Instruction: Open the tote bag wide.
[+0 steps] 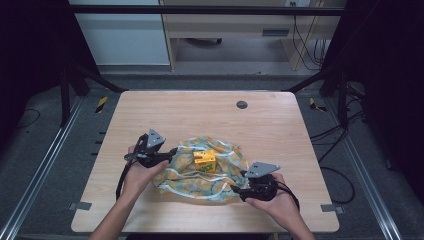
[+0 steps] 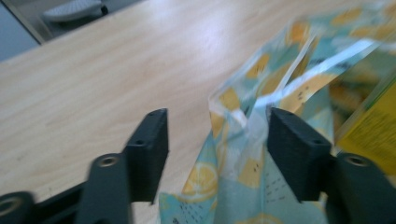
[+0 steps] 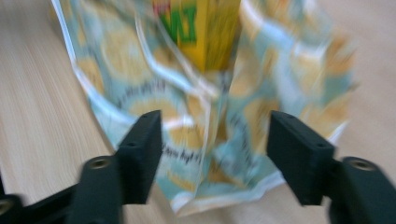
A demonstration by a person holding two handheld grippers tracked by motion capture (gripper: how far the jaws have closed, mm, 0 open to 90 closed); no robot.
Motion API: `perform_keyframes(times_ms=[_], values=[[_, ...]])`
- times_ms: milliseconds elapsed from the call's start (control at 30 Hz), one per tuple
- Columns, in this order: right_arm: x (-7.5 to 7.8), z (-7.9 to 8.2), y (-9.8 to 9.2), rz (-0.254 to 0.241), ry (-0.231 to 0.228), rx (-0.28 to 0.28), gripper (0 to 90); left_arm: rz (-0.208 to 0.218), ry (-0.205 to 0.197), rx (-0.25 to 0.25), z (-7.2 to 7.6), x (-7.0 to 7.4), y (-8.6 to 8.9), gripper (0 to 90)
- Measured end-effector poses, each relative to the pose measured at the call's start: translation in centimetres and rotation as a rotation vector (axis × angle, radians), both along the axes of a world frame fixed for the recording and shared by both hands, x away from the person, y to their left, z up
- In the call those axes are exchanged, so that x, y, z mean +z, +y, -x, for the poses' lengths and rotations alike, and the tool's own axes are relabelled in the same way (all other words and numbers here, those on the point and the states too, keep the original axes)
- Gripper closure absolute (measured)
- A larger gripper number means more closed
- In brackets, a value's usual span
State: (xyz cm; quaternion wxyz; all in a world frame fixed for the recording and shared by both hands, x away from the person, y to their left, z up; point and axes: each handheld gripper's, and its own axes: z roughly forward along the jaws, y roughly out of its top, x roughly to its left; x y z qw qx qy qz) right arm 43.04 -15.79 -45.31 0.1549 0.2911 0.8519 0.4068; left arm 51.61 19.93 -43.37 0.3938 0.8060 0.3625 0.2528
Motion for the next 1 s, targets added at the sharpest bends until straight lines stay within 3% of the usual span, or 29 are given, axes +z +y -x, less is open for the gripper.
perform_keyframes(times_ms=[100,200,300,433,633,833,933,1000], values=[[1.9,0.2,-0.7,-0.045,-0.051,-0.022,23.0,0.043,-0.029,0.012,0.5,1.5,0.6,27.3],[3.3,-0.2,-1.8,-0.079,-0.095,-0.079,15.2,0.079,-0.055,0.041,0.9,2.8,2.1,22.0],[4.1,-1.1,-3.5,-0.105,-0.119,-0.173,11.4,0.094,-0.056,0.069,1.1,3.3,3.8,17.5],[4.3,-2.1,-5.4,-0.132,-0.13,-0.266,8.5,0.104,-0.039,0.128,1.4,3.0,6.7,14.3],[3.1,-3.3,-8.0,-0.151,-0.104,-0.405,7.2,0.109,0.006,0.193,2.5,1.1,10.7,11.1],[0.3,-4.1,-10.0,-0.087,-0.051,-0.518,8.3,0.063,0.045,0.206,3.7,-1.2,12.2,7.8],[-1.1,-4.1,-10.5,-0.064,-0.027,-0.569,10.3,0.068,0.046,0.21,4.2,-2.5,12.6,7.0],[-1.8,-3.8,-10.8,-0.05,-0.029,-0.575,10.7,0.067,0.062,0.216,4.4,-3.5,12.9,6.9]])
